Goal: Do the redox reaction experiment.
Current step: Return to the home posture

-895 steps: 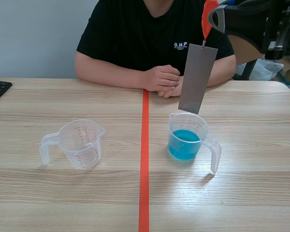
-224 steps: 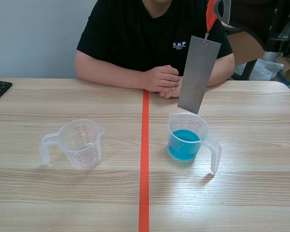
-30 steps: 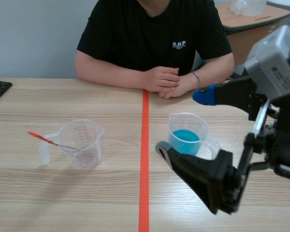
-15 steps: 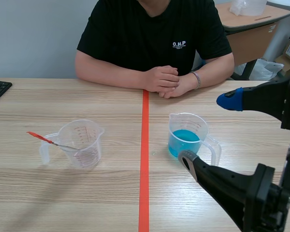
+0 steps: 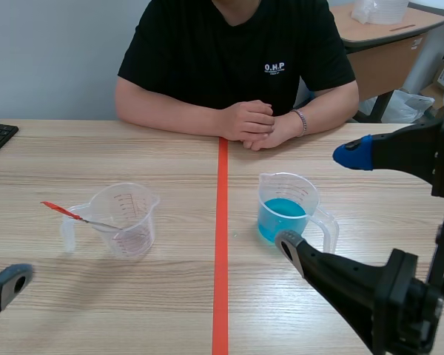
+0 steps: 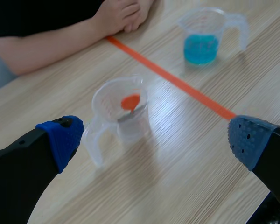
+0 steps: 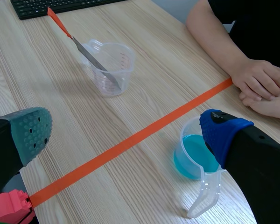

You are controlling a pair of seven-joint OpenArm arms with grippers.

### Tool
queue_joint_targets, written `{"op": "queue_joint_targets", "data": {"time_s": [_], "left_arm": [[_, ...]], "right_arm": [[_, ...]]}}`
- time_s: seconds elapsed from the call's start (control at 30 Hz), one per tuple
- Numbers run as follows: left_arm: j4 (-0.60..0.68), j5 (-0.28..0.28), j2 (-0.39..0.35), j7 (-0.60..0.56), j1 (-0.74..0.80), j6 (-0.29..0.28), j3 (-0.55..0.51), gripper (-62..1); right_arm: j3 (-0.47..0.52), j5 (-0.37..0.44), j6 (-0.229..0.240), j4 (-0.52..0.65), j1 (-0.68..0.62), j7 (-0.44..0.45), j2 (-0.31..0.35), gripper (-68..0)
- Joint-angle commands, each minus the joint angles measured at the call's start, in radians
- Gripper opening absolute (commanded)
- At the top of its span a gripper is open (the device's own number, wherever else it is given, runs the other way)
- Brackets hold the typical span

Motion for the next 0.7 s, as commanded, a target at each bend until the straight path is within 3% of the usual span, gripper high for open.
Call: {"op": "queue_joint_targets", "data": {"time_s": [0.0, 0.17, 0.27, 0.67], "left_arm": [[0.021, -0.023, 0.002, 0.025, -0.050, 0.003, 0.008, 1.4], [0.040, -0.032, 0.002, 0.096, -0.159, -0.079, 0.013, 1.4], [0.040, -0.032, 0.003, 0.131, -0.211, -0.098, 0.026, 1.4], [0.040, -0.032, 0.013, 0.183, -0.272, -0.105, 0.041, 1.4]], "right_arm": [[0.006, 0.011, 0.000, 0.015, 0.017, 0.015, -0.001, 0.4], [0.006, 0.011, 0.000, 0.015, 0.017, 0.016, -0.001, 0.4], [0.006, 0.011, 0.000, 0.015, 0.017, 0.016, -0.001, 0.4], [0.006, 0.011, 0.000, 0.015, 0.017, 0.015, -0.001, 0.4]]}}
